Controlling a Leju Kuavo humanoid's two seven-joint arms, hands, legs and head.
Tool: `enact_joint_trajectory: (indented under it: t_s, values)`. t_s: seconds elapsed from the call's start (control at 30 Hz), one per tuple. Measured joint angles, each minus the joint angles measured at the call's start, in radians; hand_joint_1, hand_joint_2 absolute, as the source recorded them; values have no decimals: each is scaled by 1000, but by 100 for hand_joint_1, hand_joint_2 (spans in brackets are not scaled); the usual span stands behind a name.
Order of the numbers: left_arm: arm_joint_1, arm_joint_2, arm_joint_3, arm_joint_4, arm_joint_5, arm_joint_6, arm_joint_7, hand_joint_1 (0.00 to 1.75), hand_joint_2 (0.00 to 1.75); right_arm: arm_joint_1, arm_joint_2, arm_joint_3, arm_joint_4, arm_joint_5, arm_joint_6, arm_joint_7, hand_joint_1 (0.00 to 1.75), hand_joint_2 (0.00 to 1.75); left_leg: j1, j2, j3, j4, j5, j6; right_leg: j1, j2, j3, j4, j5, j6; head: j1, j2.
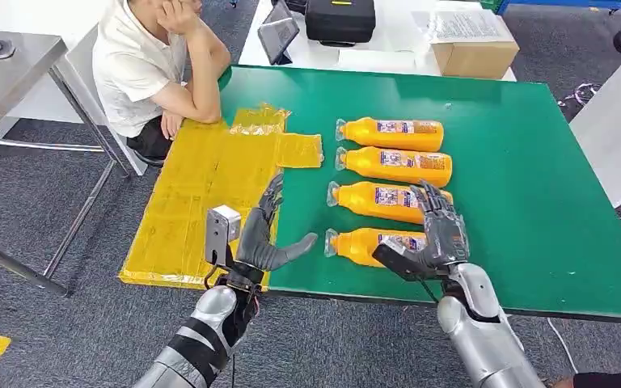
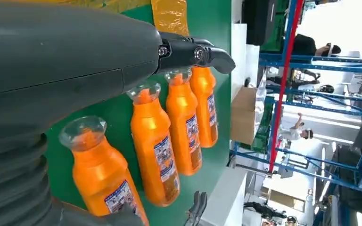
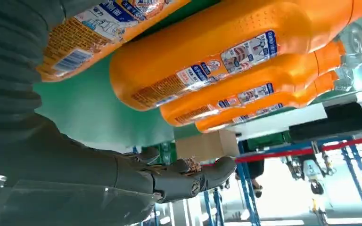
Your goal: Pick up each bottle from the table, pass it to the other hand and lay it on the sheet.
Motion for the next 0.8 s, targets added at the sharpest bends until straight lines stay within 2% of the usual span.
enact_joint_trajectory:
  t_s: [0.37,0.63,0.8]
  values:
    - [-1,0,-1,0,0,0,2,0,175,20,-3,20,-26,-30,0,-24,0,175,0,0,0,0,0,0,0,0,0,0,0,0,0,0]
    - [-14,0,-15,1,19,-2,-5,0,175,35,0,32,-37,-136,-24,-160,0,175,0,0,-1,0,0,0,0,0,0,0,0,0,0,0]
    - [-23,0,-26,5,31,-2,-11,0,175,41,10,40,-74,-182,-18,-190,0,175,0,0,-1,0,0,0,0,0,-1,0,0,0,0,0]
